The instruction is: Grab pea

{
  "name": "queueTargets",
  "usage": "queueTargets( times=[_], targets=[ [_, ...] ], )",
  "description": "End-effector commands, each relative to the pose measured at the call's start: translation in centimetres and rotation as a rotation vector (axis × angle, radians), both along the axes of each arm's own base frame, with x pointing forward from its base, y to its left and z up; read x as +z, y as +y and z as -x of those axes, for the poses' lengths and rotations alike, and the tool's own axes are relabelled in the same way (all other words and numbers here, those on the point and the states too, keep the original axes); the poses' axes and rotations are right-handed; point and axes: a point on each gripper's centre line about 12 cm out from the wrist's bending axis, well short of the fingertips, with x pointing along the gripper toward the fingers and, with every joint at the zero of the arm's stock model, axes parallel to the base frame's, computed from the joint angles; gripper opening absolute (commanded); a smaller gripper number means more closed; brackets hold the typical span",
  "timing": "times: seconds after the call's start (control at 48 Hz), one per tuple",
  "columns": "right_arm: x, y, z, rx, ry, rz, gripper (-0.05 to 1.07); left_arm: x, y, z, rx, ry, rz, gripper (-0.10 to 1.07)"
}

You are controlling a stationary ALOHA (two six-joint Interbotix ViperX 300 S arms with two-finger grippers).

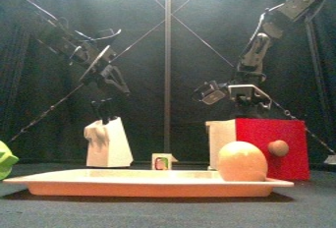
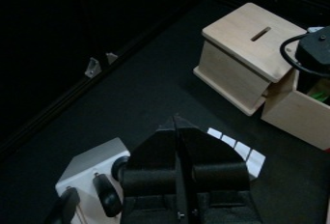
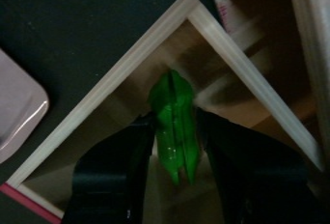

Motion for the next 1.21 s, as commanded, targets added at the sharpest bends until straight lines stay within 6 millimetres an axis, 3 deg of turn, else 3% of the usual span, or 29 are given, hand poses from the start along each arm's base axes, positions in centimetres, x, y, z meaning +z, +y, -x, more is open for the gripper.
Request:
queueTargets(
  times=[0.0,0.833,1.188],
  targets=[
    [0.3,-0.2,-0.5,-0.001,-0.018,0.004,0.78,0.4,0.2,-0.1,0.006,-0.011,-0.008,0.3],
    [-2.4,-0.4,-0.7,0.016,0.062,0.005,0.77,0.2,0.2,0.0,0.008,-0.005,-0.007,0.3],
    [-1.7,-0.4,-0.9,0.021,0.055,0.013,0.63,0.1,0.2,0.1,0.012,-0.003,-0.005,0.3]
  ],
)
